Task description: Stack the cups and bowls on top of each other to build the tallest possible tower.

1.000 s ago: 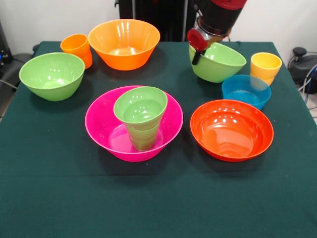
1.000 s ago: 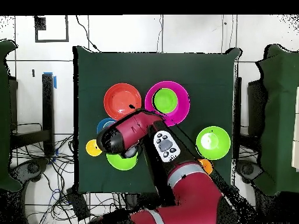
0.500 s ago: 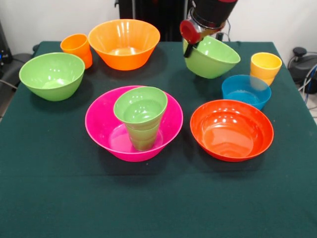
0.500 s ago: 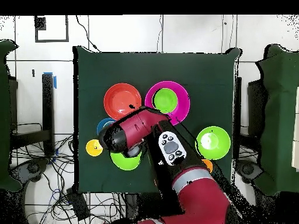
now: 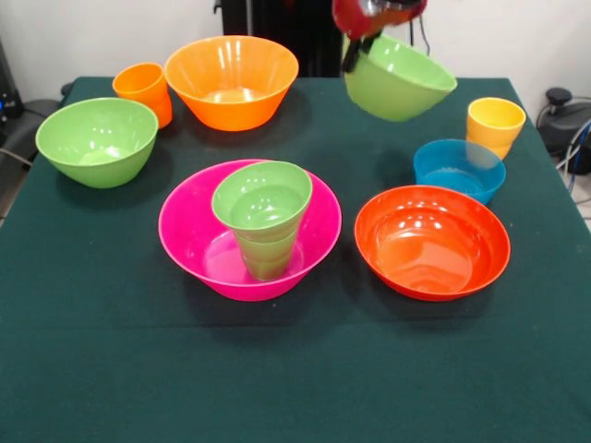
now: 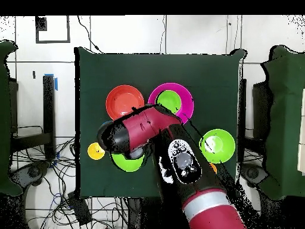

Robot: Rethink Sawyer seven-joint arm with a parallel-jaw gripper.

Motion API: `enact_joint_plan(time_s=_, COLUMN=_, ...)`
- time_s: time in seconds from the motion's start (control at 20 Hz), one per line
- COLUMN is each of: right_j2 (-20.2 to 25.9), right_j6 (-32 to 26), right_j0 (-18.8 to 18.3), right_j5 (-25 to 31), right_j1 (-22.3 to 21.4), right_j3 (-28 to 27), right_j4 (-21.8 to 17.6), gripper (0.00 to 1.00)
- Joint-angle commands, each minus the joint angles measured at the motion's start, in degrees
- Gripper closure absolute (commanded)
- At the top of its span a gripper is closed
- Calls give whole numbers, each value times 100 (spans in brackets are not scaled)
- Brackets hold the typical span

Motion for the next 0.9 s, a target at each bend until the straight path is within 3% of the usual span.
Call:
enact_joint_plan(time_s=0.05, right_j2=638, right_j6=-1359, right_j0=-166, right_j5=670, right_j1=-1286, right_j3=401, right_j4=576, gripper=100)
enact_joint_plan(time_s=0.25, right_j2=847, right_j6=-1313, right_j0=-335, right_j5=698, right_j1=-1652, right_j3=455, right_j4=1015, gripper=100)
enact_joint_plan(time_s=0.55, right_j2=906, right_j6=-1321, right_j0=-526, right_j5=1043, right_j1=-2098, right_j3=344, right_j4=1368, gripper=100)
enact_joint_plan(time_s=0.9, right_j2=981, right_j6=-1202, right_j0=-653, right_j5=813, right_j1=-1550, right_j3=130, right_j4=1091, gripper=100)
